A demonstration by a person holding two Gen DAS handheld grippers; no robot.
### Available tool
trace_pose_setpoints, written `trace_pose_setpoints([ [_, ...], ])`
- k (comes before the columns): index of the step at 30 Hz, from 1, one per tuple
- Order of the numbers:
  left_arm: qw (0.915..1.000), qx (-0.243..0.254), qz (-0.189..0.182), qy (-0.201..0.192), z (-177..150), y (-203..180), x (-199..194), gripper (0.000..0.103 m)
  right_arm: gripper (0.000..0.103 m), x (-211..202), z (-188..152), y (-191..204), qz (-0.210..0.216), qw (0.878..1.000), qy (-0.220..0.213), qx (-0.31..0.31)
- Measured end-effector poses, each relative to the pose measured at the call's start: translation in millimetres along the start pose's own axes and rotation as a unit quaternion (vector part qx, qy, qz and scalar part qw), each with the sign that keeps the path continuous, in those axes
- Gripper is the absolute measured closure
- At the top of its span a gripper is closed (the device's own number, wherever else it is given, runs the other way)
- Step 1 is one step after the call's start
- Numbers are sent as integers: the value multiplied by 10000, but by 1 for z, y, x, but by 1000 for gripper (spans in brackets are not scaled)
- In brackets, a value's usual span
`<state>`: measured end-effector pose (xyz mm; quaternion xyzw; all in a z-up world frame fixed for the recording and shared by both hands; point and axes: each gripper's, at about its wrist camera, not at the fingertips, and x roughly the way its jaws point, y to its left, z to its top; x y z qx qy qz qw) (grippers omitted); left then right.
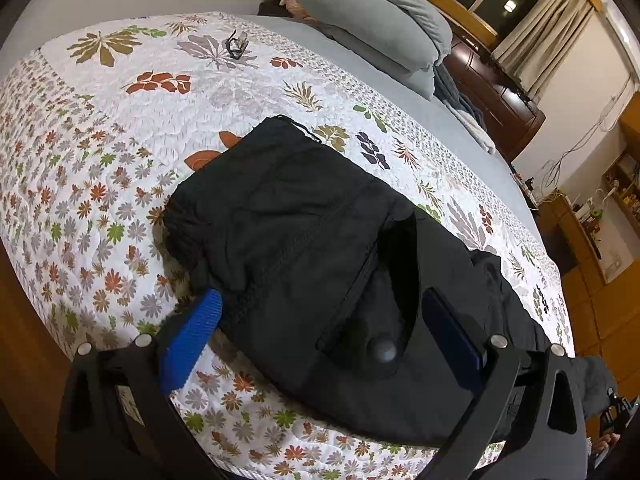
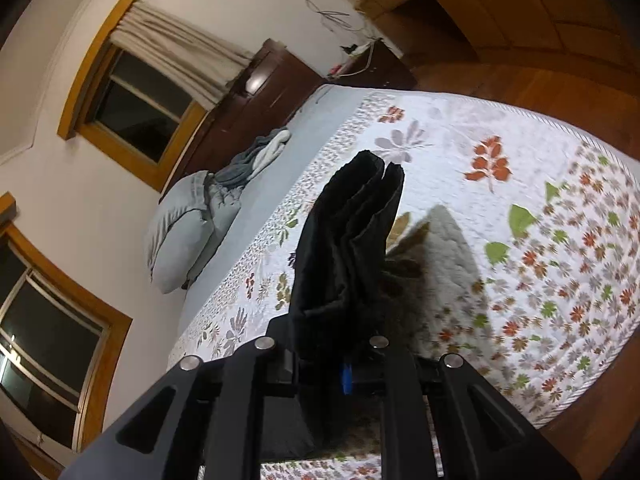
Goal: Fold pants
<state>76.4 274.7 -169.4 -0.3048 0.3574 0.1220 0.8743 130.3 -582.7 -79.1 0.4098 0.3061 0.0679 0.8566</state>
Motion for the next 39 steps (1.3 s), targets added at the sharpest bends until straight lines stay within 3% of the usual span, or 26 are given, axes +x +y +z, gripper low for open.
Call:
trace_pose_setpoints([
  [24, 9992, -389, -117, 14, -6, 8, 1, 3, 89, 11, -19, 117, -20, 9935, 91, -1134],
  [39, 9986, -457, -263, 26, -8, 13, -1, 3, 89, 28, -42, 198, 38, 9802, 322, -1952],
])
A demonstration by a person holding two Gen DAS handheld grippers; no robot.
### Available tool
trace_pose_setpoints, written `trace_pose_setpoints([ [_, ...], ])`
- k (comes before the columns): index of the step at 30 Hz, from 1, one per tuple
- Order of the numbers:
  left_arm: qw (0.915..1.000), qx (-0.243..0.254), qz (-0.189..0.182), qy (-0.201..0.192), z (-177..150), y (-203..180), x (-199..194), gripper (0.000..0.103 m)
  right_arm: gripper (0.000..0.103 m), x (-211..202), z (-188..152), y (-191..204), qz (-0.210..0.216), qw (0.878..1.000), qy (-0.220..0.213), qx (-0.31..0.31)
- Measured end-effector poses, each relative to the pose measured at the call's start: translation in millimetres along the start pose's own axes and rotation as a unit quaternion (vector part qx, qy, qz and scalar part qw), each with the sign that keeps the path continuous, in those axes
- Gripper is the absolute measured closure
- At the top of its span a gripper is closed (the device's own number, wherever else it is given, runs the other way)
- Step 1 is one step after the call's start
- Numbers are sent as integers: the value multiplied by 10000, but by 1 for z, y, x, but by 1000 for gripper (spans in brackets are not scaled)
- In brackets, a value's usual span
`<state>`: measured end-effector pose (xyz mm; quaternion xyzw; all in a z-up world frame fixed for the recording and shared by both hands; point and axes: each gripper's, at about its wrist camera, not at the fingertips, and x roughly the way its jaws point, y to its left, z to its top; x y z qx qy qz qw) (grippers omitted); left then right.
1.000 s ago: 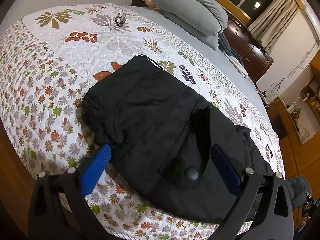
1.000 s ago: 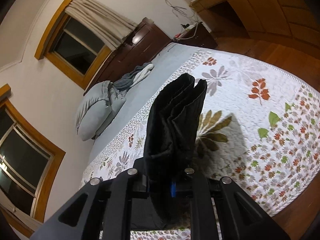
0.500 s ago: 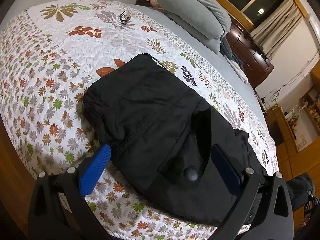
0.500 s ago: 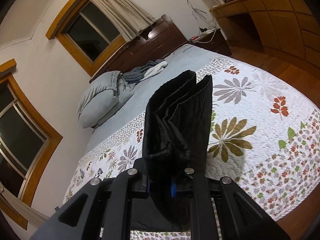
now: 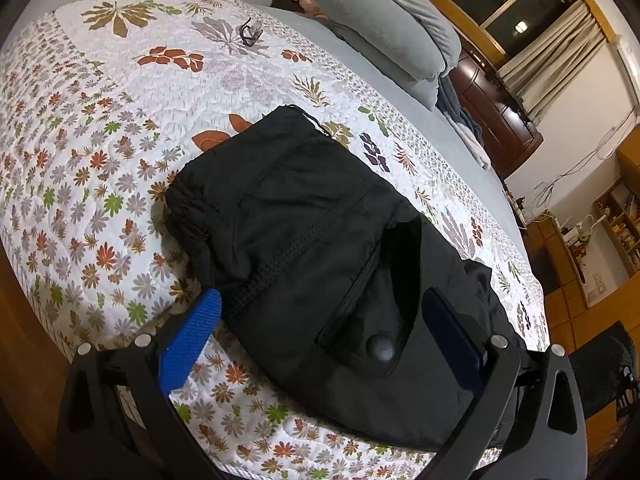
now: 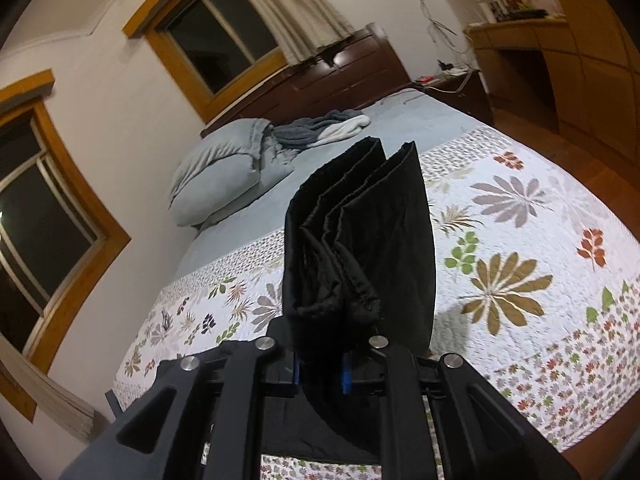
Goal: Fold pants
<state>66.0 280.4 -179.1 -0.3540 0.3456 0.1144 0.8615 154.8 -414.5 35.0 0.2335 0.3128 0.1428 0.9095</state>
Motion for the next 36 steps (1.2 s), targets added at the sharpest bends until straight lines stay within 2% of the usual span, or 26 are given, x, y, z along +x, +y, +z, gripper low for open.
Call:
trace_pose_setpoints([
  [10, 9999, -76, -139, -8, -1, 4, -5, 3, 89, 31, -14, 72, -13, 9965, 308, -774],
  [21, 9994, -293, -148, 70, -2, 14, -8, 3, 89, 85, -54, 142, -214, 9850, 725, -1551],
  [23, 9986, -456, -201, 157, -2, 22, -6, 3, 89, 96, -66, 152, -275, 9810, 811, -1740],
  [30, 9991, -320, -194, 204, -3, 17, -7, 3, 89, 127, -106, 178, -560, 9631, 1105, -2389],
  [36, 9988, -407, -223, 155, -4, 21, -9, 3, 89, 155, -147, 199, -895, 9364, 1374, -3104],
])
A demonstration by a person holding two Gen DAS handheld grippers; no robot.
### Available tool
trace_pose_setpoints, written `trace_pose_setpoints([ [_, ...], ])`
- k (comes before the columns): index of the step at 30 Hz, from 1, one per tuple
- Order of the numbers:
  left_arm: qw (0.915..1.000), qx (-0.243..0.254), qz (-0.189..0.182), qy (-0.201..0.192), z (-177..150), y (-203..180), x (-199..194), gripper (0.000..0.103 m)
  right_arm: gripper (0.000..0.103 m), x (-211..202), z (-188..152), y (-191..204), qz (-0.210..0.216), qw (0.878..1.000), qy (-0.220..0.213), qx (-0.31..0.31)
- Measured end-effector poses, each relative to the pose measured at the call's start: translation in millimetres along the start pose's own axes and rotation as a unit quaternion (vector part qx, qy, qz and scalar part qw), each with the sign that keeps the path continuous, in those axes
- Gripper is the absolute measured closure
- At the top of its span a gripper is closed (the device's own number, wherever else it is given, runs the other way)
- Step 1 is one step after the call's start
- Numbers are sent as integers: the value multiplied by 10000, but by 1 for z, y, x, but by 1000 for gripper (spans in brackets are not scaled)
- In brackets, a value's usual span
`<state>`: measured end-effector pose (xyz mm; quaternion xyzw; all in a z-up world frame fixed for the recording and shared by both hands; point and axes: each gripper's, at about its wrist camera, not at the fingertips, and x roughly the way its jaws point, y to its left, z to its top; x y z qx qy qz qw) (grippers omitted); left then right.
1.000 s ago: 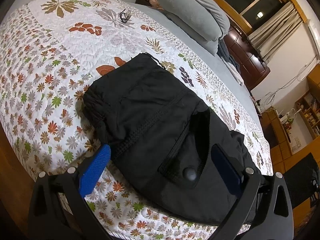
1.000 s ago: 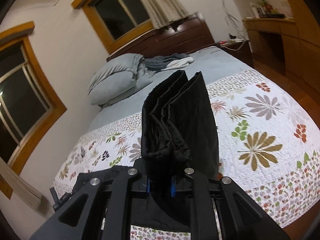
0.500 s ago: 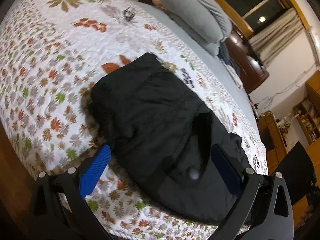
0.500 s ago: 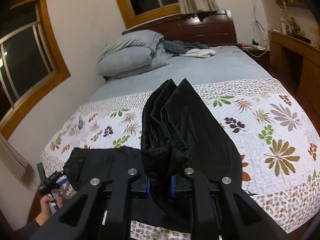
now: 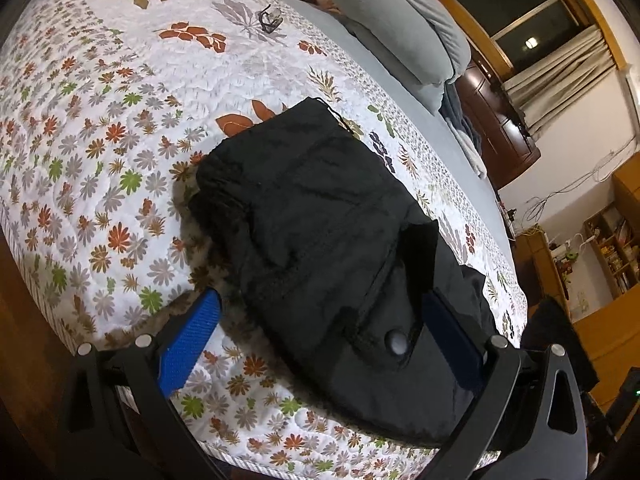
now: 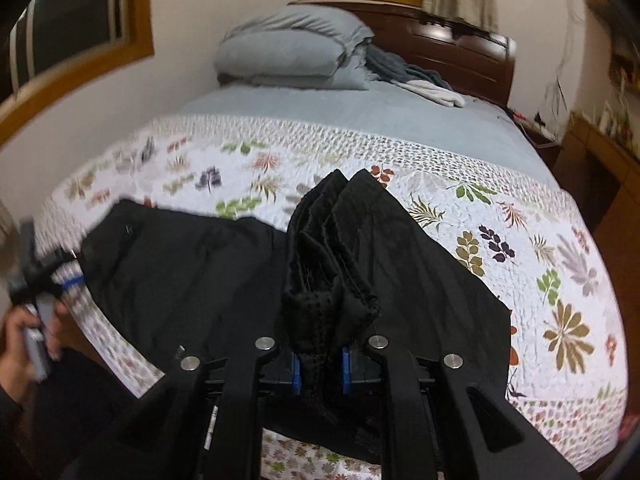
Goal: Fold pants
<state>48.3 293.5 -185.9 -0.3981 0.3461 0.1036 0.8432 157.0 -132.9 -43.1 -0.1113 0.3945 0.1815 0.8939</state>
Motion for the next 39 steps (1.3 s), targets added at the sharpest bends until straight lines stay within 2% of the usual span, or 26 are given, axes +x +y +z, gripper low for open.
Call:
trace_pose_setpoints([
  [10, 10000, -19, -22, 6, 0, -1, 0, 3, 89, 35, -23, 41, -305, 9955, 396, -811],
  [22, 10000, -4, 2, 25, 2, -4, 6, 3, 89, 57, -44, 69, -394, 9871, 542, -1453],
  [39, 9999, 43, 45, 91, 7, -10, 22, 3, 88, 72, -58, 74, -227, 9828, 659, -1709],
])
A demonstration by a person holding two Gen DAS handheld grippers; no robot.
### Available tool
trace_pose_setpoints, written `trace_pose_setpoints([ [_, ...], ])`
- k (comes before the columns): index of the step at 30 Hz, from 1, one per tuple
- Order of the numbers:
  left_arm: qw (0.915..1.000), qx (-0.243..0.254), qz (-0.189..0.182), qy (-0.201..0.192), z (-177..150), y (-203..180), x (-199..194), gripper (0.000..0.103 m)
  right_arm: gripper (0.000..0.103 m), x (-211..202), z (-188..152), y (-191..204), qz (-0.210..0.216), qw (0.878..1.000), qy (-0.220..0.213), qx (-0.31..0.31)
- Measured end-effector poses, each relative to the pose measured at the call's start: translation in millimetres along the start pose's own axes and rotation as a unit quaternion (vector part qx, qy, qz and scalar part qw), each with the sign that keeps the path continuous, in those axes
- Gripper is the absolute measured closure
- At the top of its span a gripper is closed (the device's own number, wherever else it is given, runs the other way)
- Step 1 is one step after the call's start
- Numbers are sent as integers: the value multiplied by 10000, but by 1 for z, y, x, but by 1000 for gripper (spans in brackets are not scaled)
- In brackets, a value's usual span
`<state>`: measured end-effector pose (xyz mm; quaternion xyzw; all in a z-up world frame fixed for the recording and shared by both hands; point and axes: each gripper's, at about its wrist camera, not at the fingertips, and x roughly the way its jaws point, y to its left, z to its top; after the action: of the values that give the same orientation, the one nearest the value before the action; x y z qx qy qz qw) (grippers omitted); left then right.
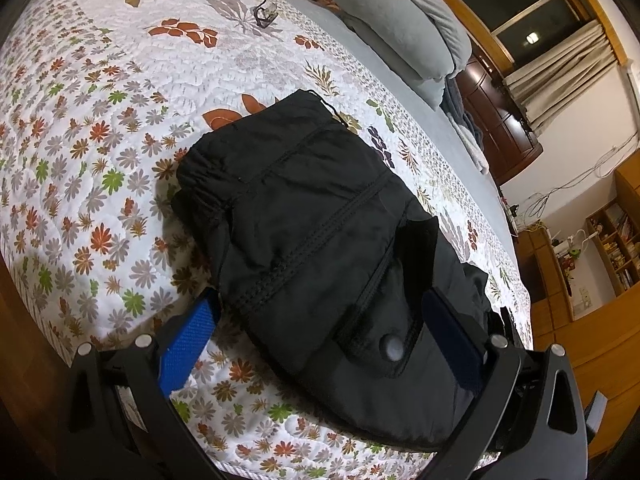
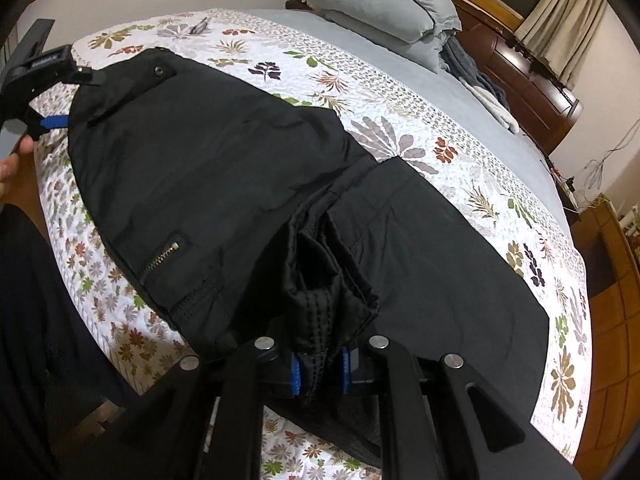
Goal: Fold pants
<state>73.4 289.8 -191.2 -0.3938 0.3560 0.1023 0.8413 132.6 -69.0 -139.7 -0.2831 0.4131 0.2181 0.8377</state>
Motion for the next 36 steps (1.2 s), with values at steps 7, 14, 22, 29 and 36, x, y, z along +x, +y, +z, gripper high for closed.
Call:
trace_pose_setpoints([
  [7, 10000, 45, 17, 48, 2, -3, 6, 3, 66, 4, -5, 16, 79, 9997, 26, -246],
  [14, 10000, 22, -56, 51, 2, 3, 4, 3, 55, -30, -14, 1, 1207, 9924, -75, 218],
  [22, 9998, 17, -187, 22, 1, 4, 1, 3, 57, -34, -8, -59, 1332, 9833, -137, 1233],
  [29, 9997, -68, -210, 79, -1, 8, 0, 3, 57, 3, -14, -33, 1164, 9881, 414, 916],
  [36, 9911, -1045, -806, 179, 6, 43, -9, 3, 45, -28, 56, -56, 1610, 9859, 234, 388],
])
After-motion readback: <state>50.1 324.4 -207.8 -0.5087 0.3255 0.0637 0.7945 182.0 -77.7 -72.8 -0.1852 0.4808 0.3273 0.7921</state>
